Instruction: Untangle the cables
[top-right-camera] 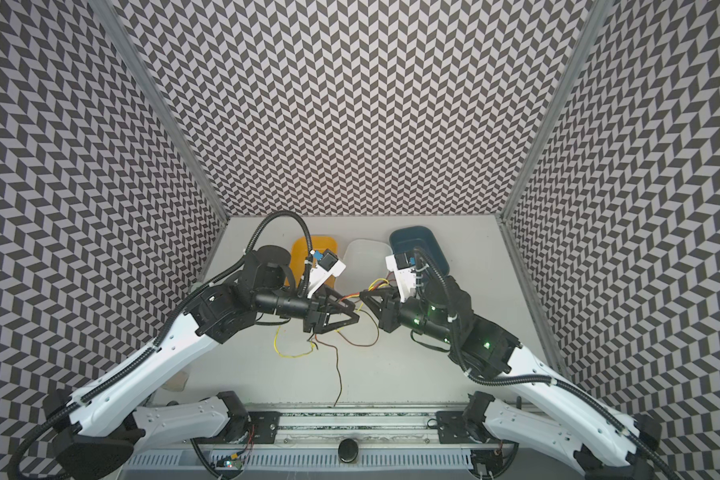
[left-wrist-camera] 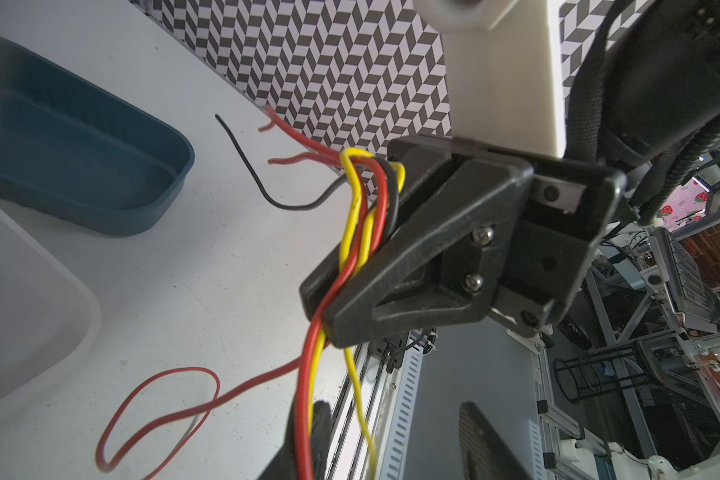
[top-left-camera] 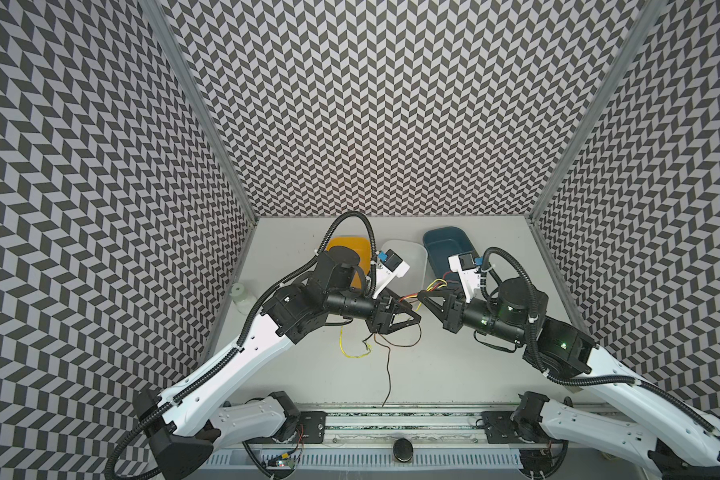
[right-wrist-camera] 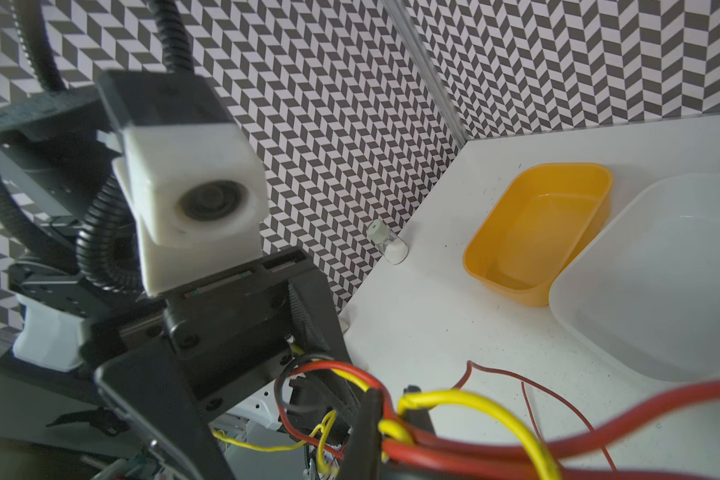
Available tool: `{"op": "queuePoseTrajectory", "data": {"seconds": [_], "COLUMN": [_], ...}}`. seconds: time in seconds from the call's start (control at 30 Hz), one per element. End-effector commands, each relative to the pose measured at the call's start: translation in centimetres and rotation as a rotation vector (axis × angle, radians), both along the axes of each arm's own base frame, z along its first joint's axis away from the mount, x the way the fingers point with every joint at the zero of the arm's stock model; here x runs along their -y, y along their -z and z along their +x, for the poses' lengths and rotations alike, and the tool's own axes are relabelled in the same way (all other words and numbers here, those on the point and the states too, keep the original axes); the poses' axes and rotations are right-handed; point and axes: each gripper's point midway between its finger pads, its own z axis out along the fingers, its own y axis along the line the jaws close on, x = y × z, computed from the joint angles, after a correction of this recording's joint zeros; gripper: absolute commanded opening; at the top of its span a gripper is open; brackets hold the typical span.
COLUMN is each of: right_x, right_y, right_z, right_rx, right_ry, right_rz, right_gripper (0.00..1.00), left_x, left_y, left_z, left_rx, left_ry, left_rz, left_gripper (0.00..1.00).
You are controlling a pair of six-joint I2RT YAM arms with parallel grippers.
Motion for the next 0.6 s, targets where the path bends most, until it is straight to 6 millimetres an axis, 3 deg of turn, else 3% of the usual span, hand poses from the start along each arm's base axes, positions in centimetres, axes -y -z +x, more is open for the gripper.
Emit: {"op": "queuePoseTrajectory", "data": {"seconds": [0.0, 0.13, 0.4, 0.5, 0.57], "right_x": [1.4, 1.9, 1.7, 1.6, 1.5], "right_y": [-0.8, -0.9, 0.1, 0.2, 0.5], "right_z": [1.0, 0.7, 0.1, -0.3, -0.5], "right_rx": [0.07, 0.087, 0.104, 0.111, 0.111], "right_ry": [0.068, 0.071, 0.027, 0.001, -0.014], "right_rz": [-0.066, -0.103, -0.179, -0.182, -0.19], "right_gripper": [0.02, 0.0, 0.03, 0.07, 0.1], "left_x": [-1.9, -2.4, -2.4, -2.3, -2.2], "left_y": [-1.0, 0.4, 0.3, 0.4, 0.5], "left_z": [-0.9, -0.3, 0.5, 0.7, 0.8], "left_rx": [0.032, 0.033, 0.036, 0.03, 0.025], "left_ry": [-0.046, -0.087, -0.136, -0.136, -0.138], "left_rz": [0.029, 0.079, 0.085, 0.085, 0.088], "left_gripper": [0.52, 0.5, 0.37, 0.21, 0.03]}}
